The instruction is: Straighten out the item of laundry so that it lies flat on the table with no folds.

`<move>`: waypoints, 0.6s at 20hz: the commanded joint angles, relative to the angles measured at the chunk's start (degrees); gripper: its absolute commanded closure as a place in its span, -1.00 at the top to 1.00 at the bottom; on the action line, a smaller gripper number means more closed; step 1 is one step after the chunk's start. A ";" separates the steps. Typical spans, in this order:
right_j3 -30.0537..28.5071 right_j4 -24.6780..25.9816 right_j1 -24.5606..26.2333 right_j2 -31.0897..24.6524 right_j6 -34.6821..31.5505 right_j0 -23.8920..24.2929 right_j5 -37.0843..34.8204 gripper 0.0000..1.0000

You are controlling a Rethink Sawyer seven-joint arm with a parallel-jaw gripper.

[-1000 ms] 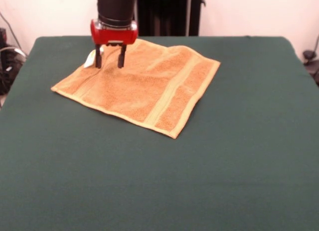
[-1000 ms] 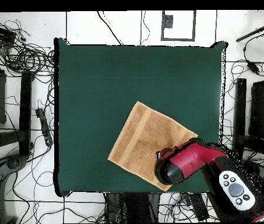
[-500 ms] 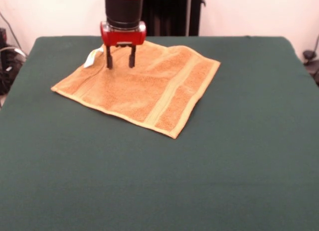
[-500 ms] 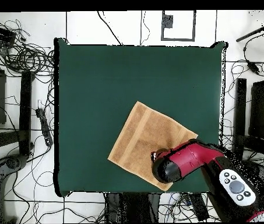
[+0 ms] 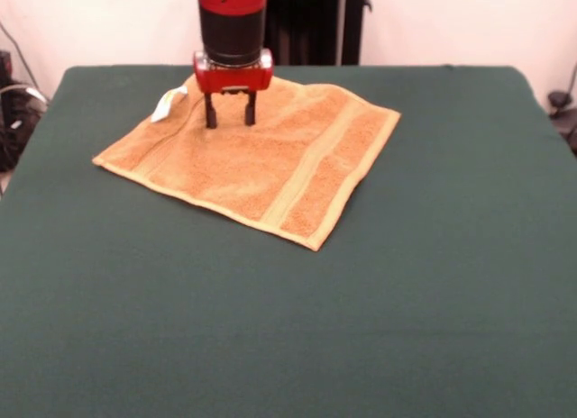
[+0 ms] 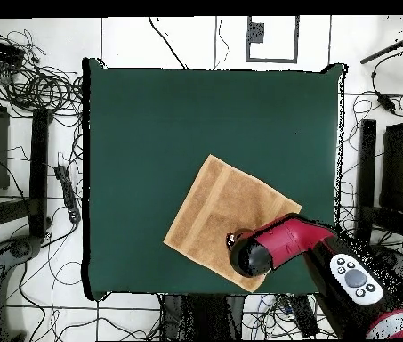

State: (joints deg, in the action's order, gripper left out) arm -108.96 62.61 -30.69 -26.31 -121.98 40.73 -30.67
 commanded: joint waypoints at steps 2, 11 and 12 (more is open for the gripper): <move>12.04 9.18 20.70 5.31 -6.29 -7.20 10.25 1.00; 3.24 -1.36 7.61 4.66 -5.00 -9.82 7.08 1.00; 2.51 0.09 5.86 5.12 -5.75 -11.17 8.63 1.00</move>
State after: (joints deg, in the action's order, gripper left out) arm -107.36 62.67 -31.48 -20.68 -121.98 33.26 -30.15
